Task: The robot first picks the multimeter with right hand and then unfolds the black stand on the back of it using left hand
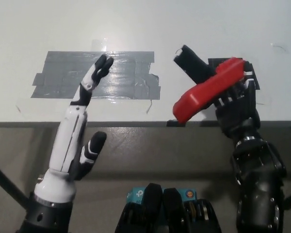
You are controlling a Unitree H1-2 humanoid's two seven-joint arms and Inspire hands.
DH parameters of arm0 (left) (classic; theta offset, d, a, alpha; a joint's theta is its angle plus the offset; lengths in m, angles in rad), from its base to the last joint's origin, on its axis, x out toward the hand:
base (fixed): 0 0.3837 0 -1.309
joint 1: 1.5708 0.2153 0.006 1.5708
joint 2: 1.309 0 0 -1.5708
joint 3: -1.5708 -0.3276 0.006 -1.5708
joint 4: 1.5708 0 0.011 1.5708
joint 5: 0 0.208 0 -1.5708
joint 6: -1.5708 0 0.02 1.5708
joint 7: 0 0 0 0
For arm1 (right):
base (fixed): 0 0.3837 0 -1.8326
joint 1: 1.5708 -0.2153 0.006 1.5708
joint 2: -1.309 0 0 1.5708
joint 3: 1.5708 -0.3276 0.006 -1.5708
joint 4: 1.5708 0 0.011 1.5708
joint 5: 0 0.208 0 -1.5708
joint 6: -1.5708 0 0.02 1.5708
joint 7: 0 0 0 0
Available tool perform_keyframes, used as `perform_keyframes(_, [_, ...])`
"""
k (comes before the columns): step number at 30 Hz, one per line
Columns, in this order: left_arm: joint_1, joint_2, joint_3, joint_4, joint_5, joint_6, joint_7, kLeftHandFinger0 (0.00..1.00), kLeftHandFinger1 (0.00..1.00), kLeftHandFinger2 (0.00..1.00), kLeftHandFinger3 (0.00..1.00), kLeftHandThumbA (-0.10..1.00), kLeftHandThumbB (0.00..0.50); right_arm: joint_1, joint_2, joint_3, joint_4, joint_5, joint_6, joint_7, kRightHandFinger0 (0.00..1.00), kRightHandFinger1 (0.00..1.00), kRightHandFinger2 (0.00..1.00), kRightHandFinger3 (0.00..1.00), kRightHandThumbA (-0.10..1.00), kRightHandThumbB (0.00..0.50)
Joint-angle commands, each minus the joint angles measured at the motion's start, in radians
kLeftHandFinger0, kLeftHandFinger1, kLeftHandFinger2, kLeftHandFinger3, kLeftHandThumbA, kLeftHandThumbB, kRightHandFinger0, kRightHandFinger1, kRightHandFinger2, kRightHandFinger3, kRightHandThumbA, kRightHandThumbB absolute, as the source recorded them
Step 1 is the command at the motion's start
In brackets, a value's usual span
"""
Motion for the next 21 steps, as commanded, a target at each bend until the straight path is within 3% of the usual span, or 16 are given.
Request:
perform_keyframes(1, [-0.119, -0.044, -0.055, -0.149, 0.069, 0.113, -0.074, 1.00, 1.00, 1.00, 1.00, 1.00, 0.330, -0.037, -0.024, 0.202, -0.282, 0.378, 0.048, 0.327, 0.00, 0.00, 0.38, 0.42, -0.10, 0.216])
perform_keyframes(2, [-0.120, -0.045, -0.061, -0.153, 0.074, 0.120, -0.079, 1.00, 1.00, 1.00, 1.00, 1.00, 0.334, -0.028, -0.031, 0.216, -0.289, 0.382, 0.048, 0.337, 0.00, 0.00, 0.36, 0.40, -0.10, 0.219])
perform_keyframes(4, [-0.122, -0.050, -0.069, -0.161, 0.090, 0.131, -0.085, 1.00, 1.00, 1.00, 1.00, 1.00, 0.341, -0.015, -0.033, 0.234, -0.305, 0.349, 0.048, 0.343, 0.00, 0.00, 0.22, 0.23, -0.10, 0.256])
perform_keyframes(5, [-0.123, -0.052, -0.074, -0.163, 0.096, 0.133, -0.087, 1.00, 1.00, 1.00, 1.00, 1.00, 0.349, -0.007, -0.037, 0.244, -0.312, 0.341, 0.048, 0.346, 0.00, 0.00, 0.18, 0.19, -0.10, 0.252])
perform_keyframes(9, [-0.129, -0.050, -0.091, -0.164, 0.093, 0.127, -0.093, 1.00, 1.00, 1.00, 1.00, 1.00, 0.334, 0.017, -0.056, 0.279, -0.322, 0.357, 0.048, 0.379, 0.00, 0.00, 0.15, 0.17, -0.10, 0.250])
perform_keyframes(15, [-0.150, -0.035, -0.110, -0.157, 0.127, 0.063, -0.092, 1.00, 1.00, 1.00, 1.00, 1.00, 0.297, 0.034, -0.081, 0.293, -0.327, 0.352, 0.048, 0.428, 0.00, 0.00, 0.13, 0.20, -0.10, 0.206])
perform_keyframes(16, [-0.151, -0.034, -0.110, -0.168, 0.163, 0.057, -0.092, 1.00, 1.00, 1.00, 1.00, 1.00, 0.327, 0.040, -0.077, 0.286, -0.331, 0.333, 0.048, 0.429, 0.00, 0.00, 0.09, 0.20, -0.10, 0.201])
perform_keyframes(18, [-0.150, -0.044, -0.109, -0.170, 0.194, 0.024, -0.069, 1.00, 1.00, 1.00, 1.00, 1.00, 0.322, 0.050, -0.080, 0.285, -0.336, 0.347, 0.048, 0.425, 0.00, 0.00, 0.08, 0.19, -0.10, 0.198])
perform_keyframes(20, [-0.146, -0.065, -0.102, -0.173, 0.170, -0.009, -0.033, 1.00, 1.00, 1.00, 1.00, 1.00, 0.369, 0.059, -0.088, 0.282, -0.341, 0.354, 0.048, 0.423, 0.00, 0.00, 0.09, 0.19, -0.10, 0.193])
perform_keyframes(21, [-0.146, -0.070, -0.093, -0.176, 0.193, -0.061, -0.002, 1.00, 1.00, 1.00, 1.00, 1.00, 0.347, 0.065, -0.091, 0.279, -0.343, 0.354, 0.048, 0.419, 0.00, 0.00, 0.09, 0.19, -0.10, 0.195])
